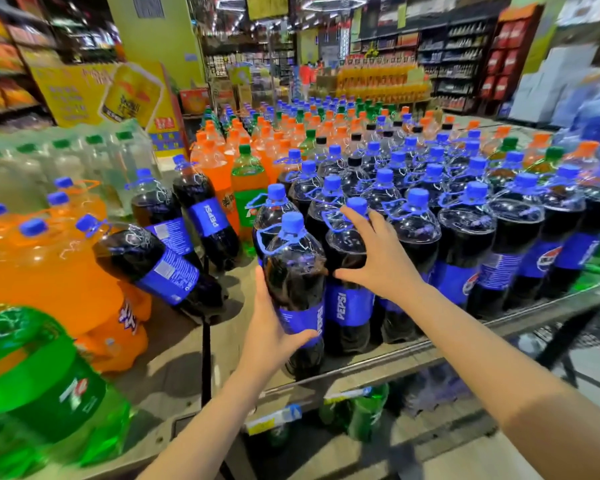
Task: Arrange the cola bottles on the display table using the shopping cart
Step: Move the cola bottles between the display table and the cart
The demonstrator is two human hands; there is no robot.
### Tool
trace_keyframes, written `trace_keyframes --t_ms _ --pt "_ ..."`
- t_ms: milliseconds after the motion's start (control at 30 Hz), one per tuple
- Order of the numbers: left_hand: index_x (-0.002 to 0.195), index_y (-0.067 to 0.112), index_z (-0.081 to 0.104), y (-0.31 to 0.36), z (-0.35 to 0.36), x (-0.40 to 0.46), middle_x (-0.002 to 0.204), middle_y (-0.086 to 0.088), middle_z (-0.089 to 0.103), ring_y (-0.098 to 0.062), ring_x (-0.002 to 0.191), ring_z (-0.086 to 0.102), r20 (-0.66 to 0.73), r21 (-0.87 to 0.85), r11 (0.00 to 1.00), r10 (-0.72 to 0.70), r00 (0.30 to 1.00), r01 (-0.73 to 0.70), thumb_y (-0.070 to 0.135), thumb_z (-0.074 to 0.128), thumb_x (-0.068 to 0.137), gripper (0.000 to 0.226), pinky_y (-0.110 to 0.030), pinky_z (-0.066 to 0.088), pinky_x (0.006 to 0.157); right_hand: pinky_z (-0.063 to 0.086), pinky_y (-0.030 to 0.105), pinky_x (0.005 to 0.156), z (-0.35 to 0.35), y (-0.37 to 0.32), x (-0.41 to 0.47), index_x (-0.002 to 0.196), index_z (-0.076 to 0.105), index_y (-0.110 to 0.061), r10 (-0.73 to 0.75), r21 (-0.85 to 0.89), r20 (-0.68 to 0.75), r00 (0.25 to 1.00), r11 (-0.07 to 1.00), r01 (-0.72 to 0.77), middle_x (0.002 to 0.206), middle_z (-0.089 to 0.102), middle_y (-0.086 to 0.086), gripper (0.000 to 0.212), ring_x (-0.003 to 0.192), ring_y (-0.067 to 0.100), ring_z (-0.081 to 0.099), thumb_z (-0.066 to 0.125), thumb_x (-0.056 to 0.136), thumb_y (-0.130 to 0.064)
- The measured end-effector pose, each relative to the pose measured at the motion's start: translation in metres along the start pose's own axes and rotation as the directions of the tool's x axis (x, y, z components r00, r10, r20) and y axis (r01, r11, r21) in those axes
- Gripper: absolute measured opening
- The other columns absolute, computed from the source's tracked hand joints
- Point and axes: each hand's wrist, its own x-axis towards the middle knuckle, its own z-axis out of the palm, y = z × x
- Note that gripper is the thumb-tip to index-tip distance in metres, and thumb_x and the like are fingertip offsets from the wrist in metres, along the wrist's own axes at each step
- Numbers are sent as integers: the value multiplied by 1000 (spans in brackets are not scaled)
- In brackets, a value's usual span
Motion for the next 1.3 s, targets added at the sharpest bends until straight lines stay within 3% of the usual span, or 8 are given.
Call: trace_keyframes --t_ms 367,433,500,567,633,833,1167,1300 --pt "149 55 -10 -2 0 6 164 11 12 -16 149 20 15 -90 996 23 1000 -22 36 90 67 130 -58 26 117 32 47 108 -24 -12 25 146 33 -29 -194 -47 -62 979 980 191 154 23 5 77 142 26 21 68 81 -51" --pt "150 53 -5 1 -5 0 163 15 16 -10 148 23 -6 -8 1000 12 1000 -12 40 89 67 126 -45 28 119 29 44 110 -26 -14 35 146 35 -27 -222 -45 9 975 974 222 154 25 5 72 141 25 23 63 84 -52" --pt "152 47 13 10 -21 1 157 17 29 -3 141 34 -77 199 979 62 995 -46 59 74 75 99 -25 35 112 23 39 113 -30 -16 49 146 34 -24 -241 -37 71 968 969 244 154 27 6 67 141 23 24 56 89 -52" --pt "144 37 40 19 -47 11 148 18 39 6 126 41 -129 438 896 137 982 -67 72 46 86 68 -21 43 97 20 38 114 -37 -21 67 147 33 -22 -274 -88 125 954 954 285 154 30 6 65 141 22 26 46 93 -54" --pt "137 27 55 30 -74 32 142 16 43 4 122 41 -124 581 813 136 983 -39 67 32 92 64 -29 44 98 21 37 114 -44 -27 85 148 33 -22 -311 -108 176 934 937 332 154 31 4 63 140 20 27 40 94 -55" --pt "143 17 51 54 -142 104 149 -2 47 -19 138 40 -5 822 566 105 994 -55 76 23 89 85 -28 26 113 17 33 115 -45 -47 149 150 27 -26 -419 -97 308 854 879 466 157 24 0 59 143 18 22 42 97 -48" --pt "120 8 68 52 -252 190 119 -13 69 -31 105 68 54 964 252 109 993 -81 56 39 84 67 -43 54 87 23 36 114 33 -108 279 152 20 -23 -443 -206 452 774 792 574 156 26 9 74 141 24 27 54 92 -51" --pt "146 15 45 48 -298 235 151 -7 44 -26 136 44 70 980 189 -70 995 -55 70 11 70 99 -38 37 107 27 33 112 68 -137 329 152 20 -22 -424 -255 463 778 777 575 153 29 10 77 139 25 31 56 90 -51"
